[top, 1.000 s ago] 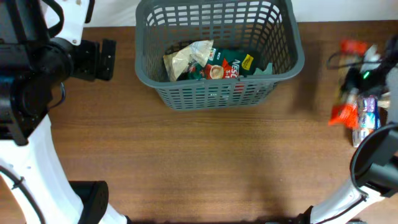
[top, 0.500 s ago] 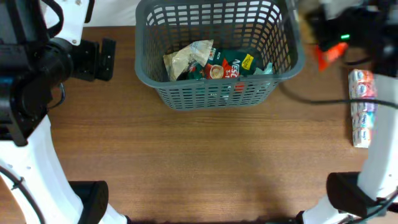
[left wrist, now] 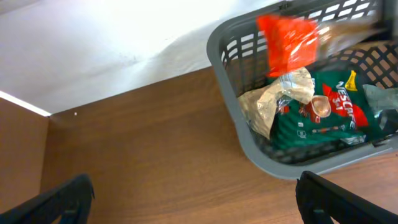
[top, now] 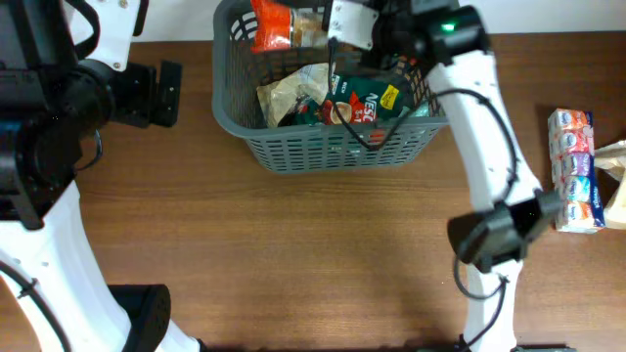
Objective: Pack container
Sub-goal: 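Carry the pasta packet and lay it in the basket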
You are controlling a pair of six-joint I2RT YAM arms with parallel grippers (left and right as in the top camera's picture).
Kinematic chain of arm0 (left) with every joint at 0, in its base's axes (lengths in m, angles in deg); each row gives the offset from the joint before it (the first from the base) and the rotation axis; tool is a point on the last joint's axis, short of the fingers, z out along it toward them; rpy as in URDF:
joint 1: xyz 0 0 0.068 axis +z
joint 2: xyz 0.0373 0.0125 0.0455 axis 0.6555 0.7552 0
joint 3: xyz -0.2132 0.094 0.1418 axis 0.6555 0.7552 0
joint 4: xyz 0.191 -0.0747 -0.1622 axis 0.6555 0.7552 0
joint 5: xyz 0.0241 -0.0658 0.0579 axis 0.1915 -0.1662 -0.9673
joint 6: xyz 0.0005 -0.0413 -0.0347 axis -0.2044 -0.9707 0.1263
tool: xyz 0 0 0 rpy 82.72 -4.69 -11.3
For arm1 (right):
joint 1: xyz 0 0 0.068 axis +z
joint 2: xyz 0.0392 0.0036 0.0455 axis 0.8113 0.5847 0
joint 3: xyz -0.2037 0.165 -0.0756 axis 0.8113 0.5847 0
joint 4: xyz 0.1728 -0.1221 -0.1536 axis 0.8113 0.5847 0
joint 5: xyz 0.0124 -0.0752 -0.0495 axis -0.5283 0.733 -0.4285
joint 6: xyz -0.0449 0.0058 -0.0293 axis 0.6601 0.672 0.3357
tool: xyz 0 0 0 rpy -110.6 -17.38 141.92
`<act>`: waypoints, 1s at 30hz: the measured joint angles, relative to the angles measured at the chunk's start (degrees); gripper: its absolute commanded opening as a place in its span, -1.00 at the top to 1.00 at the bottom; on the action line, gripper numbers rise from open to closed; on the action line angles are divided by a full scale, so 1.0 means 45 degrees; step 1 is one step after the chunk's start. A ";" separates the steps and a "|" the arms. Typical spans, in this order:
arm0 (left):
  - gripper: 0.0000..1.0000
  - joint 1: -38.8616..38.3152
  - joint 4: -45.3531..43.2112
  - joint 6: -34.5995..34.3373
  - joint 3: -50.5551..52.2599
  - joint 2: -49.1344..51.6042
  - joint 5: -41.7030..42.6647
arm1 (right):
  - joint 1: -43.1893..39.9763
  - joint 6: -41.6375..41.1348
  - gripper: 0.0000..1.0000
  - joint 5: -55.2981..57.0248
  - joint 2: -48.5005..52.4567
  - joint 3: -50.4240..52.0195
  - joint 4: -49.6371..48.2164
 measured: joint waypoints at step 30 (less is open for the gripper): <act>-0.99 0.0000 0.0000 0.0000 0.0000 0.0000 0.0000 | -0.1613 -0.8471 -0.42 0.6008 -0.6023 -0.2346 0.1054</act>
